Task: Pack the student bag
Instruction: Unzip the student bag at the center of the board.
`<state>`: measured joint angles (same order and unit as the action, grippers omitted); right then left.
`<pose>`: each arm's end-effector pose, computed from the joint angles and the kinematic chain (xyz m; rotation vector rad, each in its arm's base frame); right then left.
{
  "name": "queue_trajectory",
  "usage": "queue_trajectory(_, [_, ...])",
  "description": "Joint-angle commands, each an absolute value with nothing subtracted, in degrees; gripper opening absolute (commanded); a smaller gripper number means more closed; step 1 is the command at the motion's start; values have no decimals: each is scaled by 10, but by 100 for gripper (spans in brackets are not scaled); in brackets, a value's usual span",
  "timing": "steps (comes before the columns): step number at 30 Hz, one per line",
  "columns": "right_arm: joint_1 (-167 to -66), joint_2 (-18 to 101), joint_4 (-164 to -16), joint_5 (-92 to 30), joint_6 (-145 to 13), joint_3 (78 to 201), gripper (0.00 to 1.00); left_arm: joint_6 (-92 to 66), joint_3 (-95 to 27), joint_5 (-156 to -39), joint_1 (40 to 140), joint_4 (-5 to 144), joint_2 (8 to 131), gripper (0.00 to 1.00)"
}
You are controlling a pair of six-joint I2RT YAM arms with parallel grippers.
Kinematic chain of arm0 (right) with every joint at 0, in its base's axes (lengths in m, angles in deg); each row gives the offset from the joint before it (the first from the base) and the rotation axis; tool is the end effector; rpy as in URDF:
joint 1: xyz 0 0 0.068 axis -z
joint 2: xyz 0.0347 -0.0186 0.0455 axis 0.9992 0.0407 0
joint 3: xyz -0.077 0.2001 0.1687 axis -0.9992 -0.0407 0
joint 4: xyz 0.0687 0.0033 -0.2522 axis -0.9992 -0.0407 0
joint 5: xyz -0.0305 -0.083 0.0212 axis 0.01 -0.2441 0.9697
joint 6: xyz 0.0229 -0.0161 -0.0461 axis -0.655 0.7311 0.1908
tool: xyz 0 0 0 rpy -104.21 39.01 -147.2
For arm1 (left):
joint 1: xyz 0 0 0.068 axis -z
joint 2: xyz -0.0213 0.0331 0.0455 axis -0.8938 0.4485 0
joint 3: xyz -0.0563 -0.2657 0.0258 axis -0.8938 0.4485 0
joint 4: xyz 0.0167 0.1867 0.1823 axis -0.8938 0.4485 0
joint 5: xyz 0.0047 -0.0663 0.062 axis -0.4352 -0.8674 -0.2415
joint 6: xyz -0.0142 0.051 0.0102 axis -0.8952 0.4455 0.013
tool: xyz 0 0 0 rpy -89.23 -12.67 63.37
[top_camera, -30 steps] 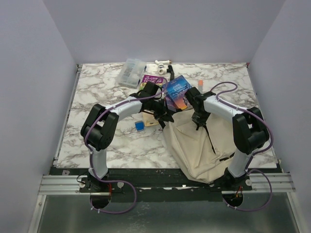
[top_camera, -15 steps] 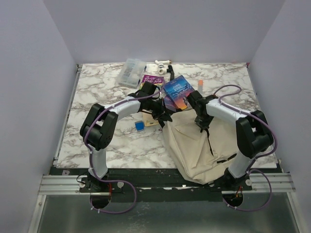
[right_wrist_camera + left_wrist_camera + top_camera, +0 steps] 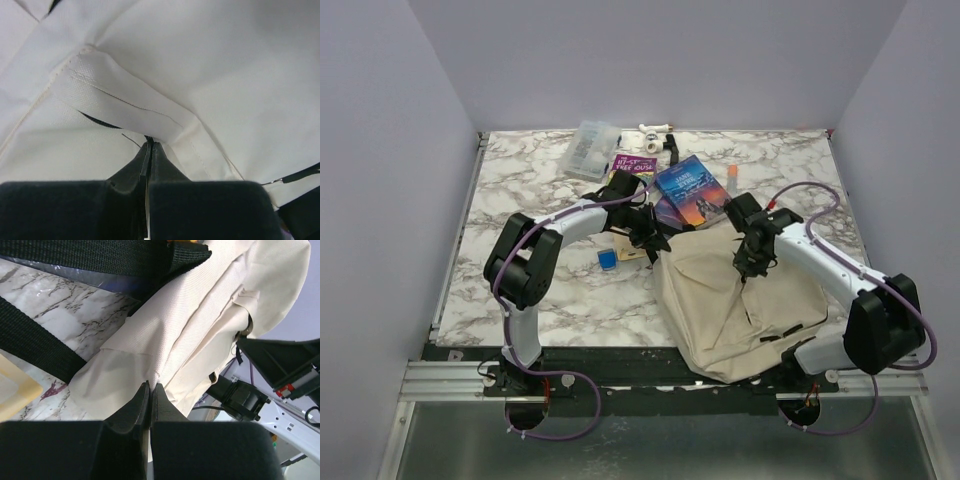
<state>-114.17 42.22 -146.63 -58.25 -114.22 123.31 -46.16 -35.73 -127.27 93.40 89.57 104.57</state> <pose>0.2302 0.1015 0.2295 0.7291 2.6795 -0.1988 0.3381 -0.2210 0.1815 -0.0529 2.7738 -1.2925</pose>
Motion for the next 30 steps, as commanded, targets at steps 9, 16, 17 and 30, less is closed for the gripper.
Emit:
queue_trajectory(9, [-1139,382,-1431,-476,-1087,1168,1,-376,-363,-1174,939,893,979,64])
queue_trajectory(16, [-1138,353,-1385,-475,-1073,1165,1,-237,-392,-1124,972,906,911,99])
queue_trajectory(17, [-1139,346,-1384,-480,-1071,1165,1,-227,-402,-1126,981,912,914,99])
queue_trajectory(30, [-1139,298,-1386,-504,-1063,1149,1,-227,-663,-1170,1086,1049,1161,96])
